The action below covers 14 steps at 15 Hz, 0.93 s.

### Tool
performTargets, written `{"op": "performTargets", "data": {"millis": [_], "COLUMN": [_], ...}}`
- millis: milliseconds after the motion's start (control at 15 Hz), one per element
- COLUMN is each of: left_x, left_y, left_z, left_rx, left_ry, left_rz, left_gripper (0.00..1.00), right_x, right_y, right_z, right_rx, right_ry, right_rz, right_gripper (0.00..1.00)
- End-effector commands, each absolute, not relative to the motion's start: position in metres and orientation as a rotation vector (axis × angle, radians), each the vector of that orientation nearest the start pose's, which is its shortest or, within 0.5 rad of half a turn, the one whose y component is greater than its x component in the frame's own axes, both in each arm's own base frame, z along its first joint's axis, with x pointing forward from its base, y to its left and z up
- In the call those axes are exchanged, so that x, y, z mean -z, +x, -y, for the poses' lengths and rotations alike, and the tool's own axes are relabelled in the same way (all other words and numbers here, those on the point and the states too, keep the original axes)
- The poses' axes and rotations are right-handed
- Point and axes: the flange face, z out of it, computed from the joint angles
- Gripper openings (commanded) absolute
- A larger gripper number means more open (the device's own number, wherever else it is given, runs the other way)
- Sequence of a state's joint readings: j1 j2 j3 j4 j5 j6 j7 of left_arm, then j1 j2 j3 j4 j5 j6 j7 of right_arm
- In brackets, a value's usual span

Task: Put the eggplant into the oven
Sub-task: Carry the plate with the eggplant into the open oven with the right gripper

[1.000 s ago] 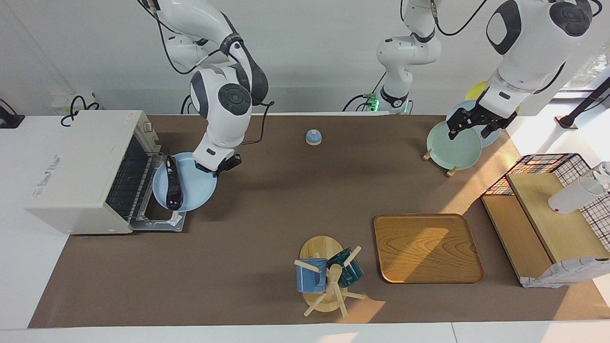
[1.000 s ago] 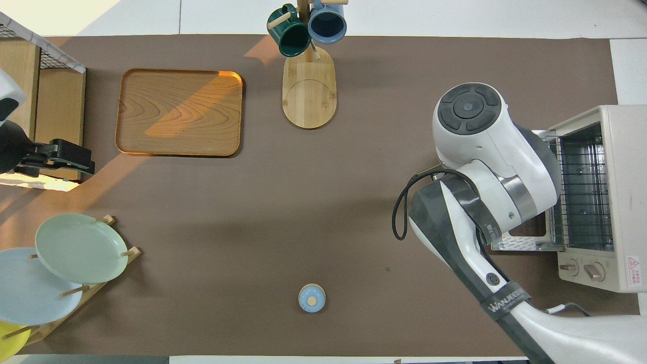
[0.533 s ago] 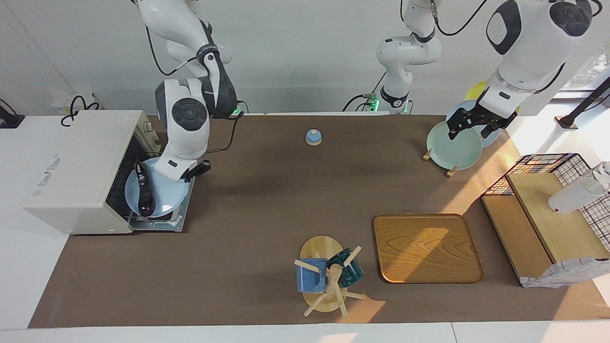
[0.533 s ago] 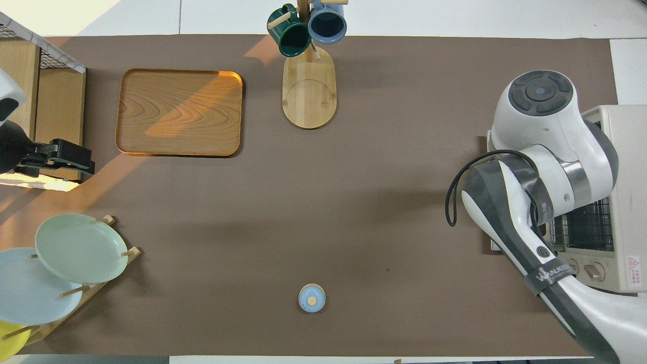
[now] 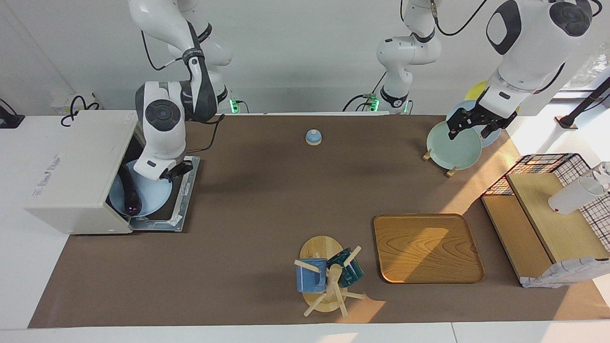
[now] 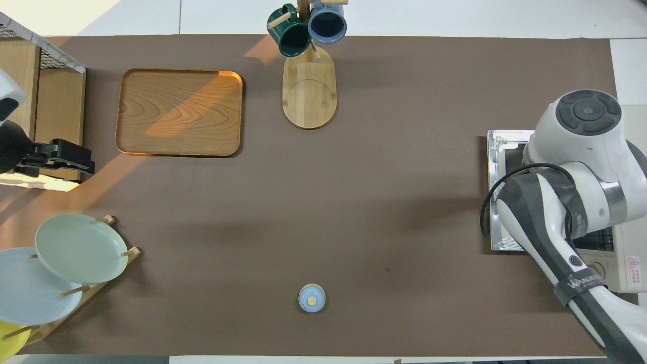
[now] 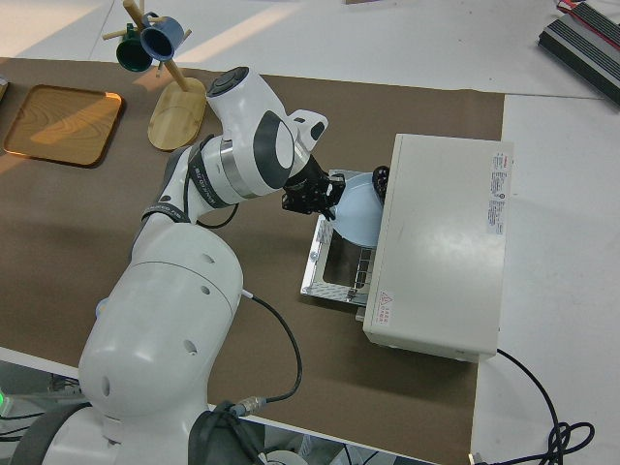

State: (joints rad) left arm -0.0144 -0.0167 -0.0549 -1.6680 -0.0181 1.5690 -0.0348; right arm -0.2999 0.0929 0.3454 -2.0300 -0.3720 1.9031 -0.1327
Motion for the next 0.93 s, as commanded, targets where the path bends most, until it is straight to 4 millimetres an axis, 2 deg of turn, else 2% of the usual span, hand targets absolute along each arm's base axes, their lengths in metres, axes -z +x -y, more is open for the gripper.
{"op": "performTargets", "data": {"millis": [0,200,267,333,400,467,600,733,800,867], "left_x": [-0.593,-0.593,-0.593,-0.593,-0.593,-0.593,-0.593,-0.593,-0.593,-0.593], "left_y": [0.540,0.540,0.540,0.540,0.540,0.540,0.540,0.540,0.540,0.540], "left_z": [0.036,0.036,0.036,0.036,0.036,0.036,0.037,0.036,0.036,0.036], "left_rx": [-0.130,-0.130,-0.130,-0.130,-0.130,-0.130,-0.130,-0.130,-0.130,-0.130], "left_ry": [-3.133,-3.133,-3.133,-3.133,-3.133,-3.133,-3.132,-3.133,-3.133,-3.133], "left_rz": [-0.055,-0.055,-0.055,-0.055,-0.055,-0.055,-0.060,-0.055,-0.055,-0.055], "left_gripper": [1.00,1.00,1.00,1.00,1.00,1.00,1.00,1.00,1.00,1.00], "right_x": [-0.384,-0.382,-0.381,-0.381,-0.380,-0.381,-0.383,-0.395,-0.404,-0.408], "right_y": [0.528,0.524,0.525,0.525,0.524,0.524,0.525,0.531,0.536,0.540], "right_z": [0.026,0.042,0.040,0.040,0.039,0.039,0.036,0.029,0.018,0.000], "right_rx": [-0.392,-0.396,-0.387,-0.386,-0.391,-0.389,-0.390,-0.359,-0.336,-0.312], "right_ry": [-3.331,-3.329,-3.326,-3.327,-3.327,-3.326,-3.326,-3.301,-3.274,-3.254], "right_rz": [0.563,0.533,0.535,0.533,0.533,0.532,0.545,0.512,0.495,0.507], "right_gripper": [0.00,0.00,0.00,0.25,0.44,0.47,0.47,0.46,0.43,0.18]}}
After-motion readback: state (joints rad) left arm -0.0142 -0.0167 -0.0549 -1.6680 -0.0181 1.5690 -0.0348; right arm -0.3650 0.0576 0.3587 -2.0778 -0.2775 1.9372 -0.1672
